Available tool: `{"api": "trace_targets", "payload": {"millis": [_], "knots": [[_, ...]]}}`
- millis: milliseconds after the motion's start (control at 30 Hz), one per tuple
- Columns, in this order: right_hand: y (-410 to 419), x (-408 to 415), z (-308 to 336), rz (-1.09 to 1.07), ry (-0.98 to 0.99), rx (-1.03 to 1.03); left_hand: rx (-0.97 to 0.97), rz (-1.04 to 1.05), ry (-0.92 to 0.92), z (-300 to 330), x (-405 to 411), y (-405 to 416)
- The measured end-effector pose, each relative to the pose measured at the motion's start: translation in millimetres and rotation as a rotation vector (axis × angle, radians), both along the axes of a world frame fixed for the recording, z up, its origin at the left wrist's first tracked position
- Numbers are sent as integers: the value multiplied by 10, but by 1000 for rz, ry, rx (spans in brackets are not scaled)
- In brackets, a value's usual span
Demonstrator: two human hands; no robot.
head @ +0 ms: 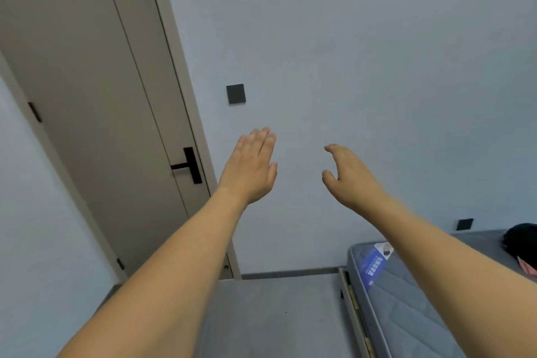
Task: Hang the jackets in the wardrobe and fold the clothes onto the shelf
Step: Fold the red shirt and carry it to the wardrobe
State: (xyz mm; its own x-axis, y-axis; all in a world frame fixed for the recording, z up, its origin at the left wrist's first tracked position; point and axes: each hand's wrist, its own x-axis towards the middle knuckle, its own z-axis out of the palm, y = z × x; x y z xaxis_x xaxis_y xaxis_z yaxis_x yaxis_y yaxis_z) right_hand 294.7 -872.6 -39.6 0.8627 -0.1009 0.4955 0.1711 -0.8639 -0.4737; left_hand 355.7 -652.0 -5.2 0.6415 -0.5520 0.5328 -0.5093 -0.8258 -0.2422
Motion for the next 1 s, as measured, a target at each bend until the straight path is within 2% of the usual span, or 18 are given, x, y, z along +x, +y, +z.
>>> {"api": "trace_targets", "payload": {"millis": [200, 367, 600, 767, 1000], "knots": [[-785, 487, -364, -180, 111, 60, -9, -203, 129, -383, 888, -956], [-1576, 521, -645, -350, 166, 100, -50, -342, 255, -704, 1420, -1997], [-2962, -1, -1226, -644, 272, 231, 111, -647, 339, -1319, 1436, -3808], [-3944, -267, -1633, -804, 290, 376, 232, -762, 348, -1697, 1370, -4963], [-5073, -308, -2426, -955, 372, 447, 372, -853, 410, -2282, 1533, -6347]]}}
